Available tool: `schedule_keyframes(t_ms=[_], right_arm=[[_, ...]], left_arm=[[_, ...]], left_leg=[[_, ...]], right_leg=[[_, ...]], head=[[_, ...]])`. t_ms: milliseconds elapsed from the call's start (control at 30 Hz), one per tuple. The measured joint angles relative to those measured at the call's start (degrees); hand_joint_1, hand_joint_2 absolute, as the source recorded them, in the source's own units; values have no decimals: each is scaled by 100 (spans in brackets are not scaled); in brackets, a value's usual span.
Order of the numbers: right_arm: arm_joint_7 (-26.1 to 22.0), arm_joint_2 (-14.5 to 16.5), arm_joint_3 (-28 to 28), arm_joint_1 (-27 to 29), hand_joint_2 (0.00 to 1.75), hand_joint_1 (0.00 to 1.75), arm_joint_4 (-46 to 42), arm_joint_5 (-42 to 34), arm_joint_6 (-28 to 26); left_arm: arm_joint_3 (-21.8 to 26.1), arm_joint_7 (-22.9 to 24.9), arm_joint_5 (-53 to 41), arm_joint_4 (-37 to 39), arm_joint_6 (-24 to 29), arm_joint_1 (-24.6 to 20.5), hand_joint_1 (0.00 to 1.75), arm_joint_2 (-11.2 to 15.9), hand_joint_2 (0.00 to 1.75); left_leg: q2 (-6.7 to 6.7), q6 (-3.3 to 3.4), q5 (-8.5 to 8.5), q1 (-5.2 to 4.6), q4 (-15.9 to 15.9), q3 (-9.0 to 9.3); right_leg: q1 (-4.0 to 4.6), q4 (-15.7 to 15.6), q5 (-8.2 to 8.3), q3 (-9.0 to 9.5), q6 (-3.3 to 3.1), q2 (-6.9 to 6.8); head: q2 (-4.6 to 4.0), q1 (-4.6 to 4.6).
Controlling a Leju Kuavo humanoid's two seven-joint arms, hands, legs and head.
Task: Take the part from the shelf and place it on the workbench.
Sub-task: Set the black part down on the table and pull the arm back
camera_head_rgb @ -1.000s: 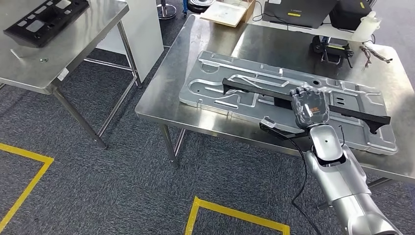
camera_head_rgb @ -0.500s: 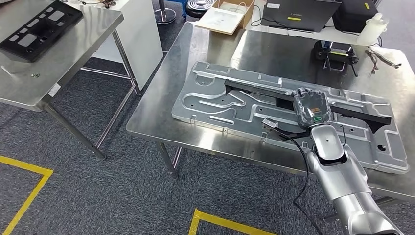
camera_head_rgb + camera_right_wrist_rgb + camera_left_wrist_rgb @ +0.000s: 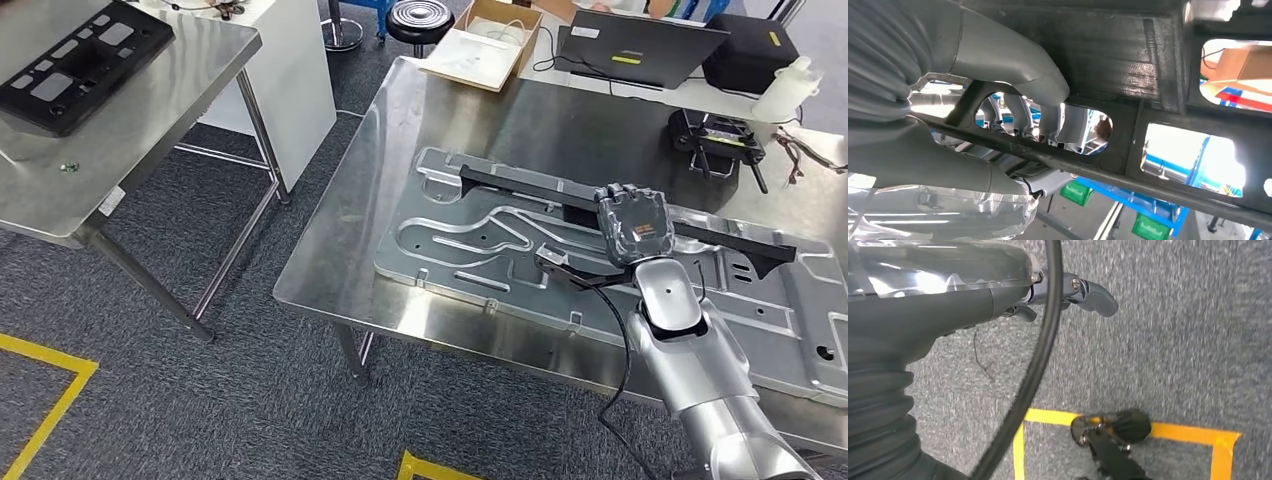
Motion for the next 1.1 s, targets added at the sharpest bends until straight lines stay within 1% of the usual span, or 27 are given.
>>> schedule_keyframes(t_ms=[33, 67, 100, 133, 167, 200, 300, 333, 367, 433, 467, 500, 533, 567, 600, 633, 667, 700, 767, 800, 867, 900, 967, 1000, 1033, 1067, 1100], right_arm=[[-1, 0, -1, 19, 175, 175, 6, -4, -1], [-2, 0, -3, 32, 175, 175, 10, -8, -1], [-2, -1, -8, 39, 175, 175, 14, -13, -1], [-1, -2, -15, 41, 175, 175, 16, -17, -3], [-1, -3, -23, 47, 175, 175, 17, -21, -6], [-1, -4, -30, 55, 131, 131, 19, -23, -9], [-7, 23, -38, 65, 0, 0, 18, 0, -16], [13, 71, -30, 19, 0, 0, 36, 41, -19], [96, 182, 6, -77, 0, 0, 109, 95, -29], [341, 477, 178, -361, 0, 0, 389, 186, -72], [450, 626, 299, -485, 0, 0, 554, 206, -103], [492, 733, 410, -566, 0, 0, 685, 214, -136], [501, 819, 493, -617, 0, 0, 785, 218, -168], [493, 892, 549, -658, 0, 0, 870, 217, -201], [481, 950, 578, -700, 0, 0, 946, 217, -233], [467, 995, 591, -746, 0, 0, 1018, 215, -262], [451, 1023, 597, -792, 0, 0, 1085, 212, -285], [438, 1042, 598, -830, 0, 0, 1139, 208, -304], [404, 1066, 603, -874, 0, 0, 1231, 196, -316], [390, 1076, 606, -886, 0, 0, 1269, 191, -317], [368, 1097, 616, -919, 0, 0, 1334, 181, -319], [363, 1107, 622, -940, 0, 0, 1363, 177, -322], [357, 1127, 632, -971, 0, 0, 1431, 172, -332], [354, 1132, 636, -975, 0, 0, 1475, 172, -337], [350, 1135, 640, -977, 0, 0, 1517, 172, -342], [345, 1140, 645, -983, 0, 0, 1554, 171, -346], [335, 1145, 649, -997, 0, 0, 1584, 169, -350]], left_arm=[[1, -3, 9, 0, 17, 3, 0, 1, 175], [1, -7, 19, 0, 35, 4, 0, 1, 175], [2, -10, 30, 1, 54, 7, 0, -2, 175], [2, -10, 38, 2, 66, 5, 0, -6, 175], [2, -9, 42, 3, 69, 1, 0, -10, 175], [2, -7, 45, 4, 72, -2, 0, -13, 175], [2, 116, 87, 5, 149, -67, 0, -49, 175], [4, 305, 130, 4, 260, -182, 0, -138, 175], [7, 637, 189, 2, 461, -379, 0, -282, 175], [9, 1334, 298, -4, 868, -919, 0, -658, 175], [7, 1561, 349, -6, 1006, -1179, 0, -810, 131], [3, 1640, 401, -6, 1054, -1389, 0, -936, 87], [-1, 1637, 462, -5, 1067, -1533, 0, -1032, 44], [-3, 1597, 534, -5, 1071, -1628, 0, -1105, 0], [-5, 1543, 608, -4, 1070, -1672, 0, -1163, 0], [-5, 1482, 678, -4, 1067, -1685, 0, -1196, 0], [-5, 1428, 741, -4, 1063, -1687, 0, -1215, 0], [-6, 1387, 788, -4, 1058, -1686, 0, -1225, 0], [-8, 1335, 858, -4, 1053, -1674, 0, -1239, 0], [-8, 1319, 881, -5, 1053, -1670, 0, -1243, 0], [-8, 1290, 919, -6, 1052, -1678, 0, -1257, 0], [-7, 1281, 936, -7, 1050, -1687, 0, -1266, 0], [-7, 1270, 983, -7, 1033, -1690, 0, -1279, 0], [-7, 1267, 1011, -7, 1017, -1682, 0, -1282, 0], [-7, 1266, 1041, -7, 996, -1671, 0, -1282, 0], [-6, 1264, 1067, -7, 976, -1662, 0, -1281, 0], [-5, 1263, 1094, -7, 961, -1659, 0, -1281, 0]], left_leg=[[-6, -3, -53, -10, 1, 74], [-9, -7, -110, -21, 2, 155], [-13, -15, -169, -30, 3, 224], [-20, -31, -228, -43, 14, 279], [-27, -57, -276, -53, 25, 305], [-33, -87, -313, -59, 40, 317], [-29, -169, -371, -65, 123, 311], [-18, -196, -422, -62, 274, 235], [-5, -228, -521, -52, 542, 89], [13, -285, -824, -23, 1290, -340], [15, -308, -949, -8, 1606, -536], [18, -325, -990, 4, 1769, -655], [20, -336, -914, 17, 1733, -674], [22, -341, -726, 30, 1495, -594], [23, -341, -462, 42, 1109, -443], [24, -331, -260, 45, 721, -298], [26, -308, -154, 38, 403, -187], [25, -274, -89, 27, 220, -132], [19, -195, -98, 6, 144, -127], [16, -154, -46, 14, 136, -124], [16, -91, -5, 28, 92, -111], [17, -67, 13, 34, 76, -105], [16, -46, 21, 25, 84, -109], [16, -42, 23, 22, 94, -110], [13, -40, 24, 20, 108, -113], [11, -39, 22, 19, 125, -115], [7, -46, 12, 19, 140, -116]], right_leg=[[2, -140, 109, -41, -15, -1], [8, -441, 358, 1, -43, -1], [23, -841, 715, 87, -83, -3], [49, -1192, 999, 161, -121, -4], [74, -1427, 1204, 212, -154, -4], [95, -1545, 1303, 226, -182, -3], [82, -1582, 1287, 273, -245, -1], [67, -1597, 1278, 302, -266, -6], [54, -1609, 1271, 324, -284, -12], [52, -1611, 1256, 331, -308, -31], [52, -1609, 1250, 335, -314, -39], [52, -1608, 1243, 346, -317, -45], [51, -1605, 1235, 364, -318, -43], [50, -1601, 1224, 385, -313, -34], [48, -1594, 1211, 404, -302, -18], [49, -1580, 1202, 416, -285, 0], [52, -1564, 1198, 405, -260, 18], [55, -1550, 1199, 384, -226, 30], [60, -1546, 1208, 343, -154, 37], [55, -1541, 1200, 334, -118, 34], [43, -1384, 1073, 266, -60, 16], [35, -1146, 923, 163, -39, 7], [34, -442, 575, -149, -13, -1], [34, -147, 473, -285, -7, -1], [34, -29, 475, -340, -7, -2], [34, -115, 576, -295, -15, -2], [35, -396, 754, -154, -32, -2]], head=[[0, 1], [0, 1], [0, 2], [0, 2], [0, 1], [0, 1], [0, 1], [0, 0], [0, 0], [0, 0], [0, 1], [0, 1], [0, 1], [0, 0], [0, 0], [0, 1], [0, 1], [0, 2], [0, 2], [0, 2], [0, 2], [0, 2], [0, 2], [0, 2], [0, 2], [0, 2], [0, 2]])
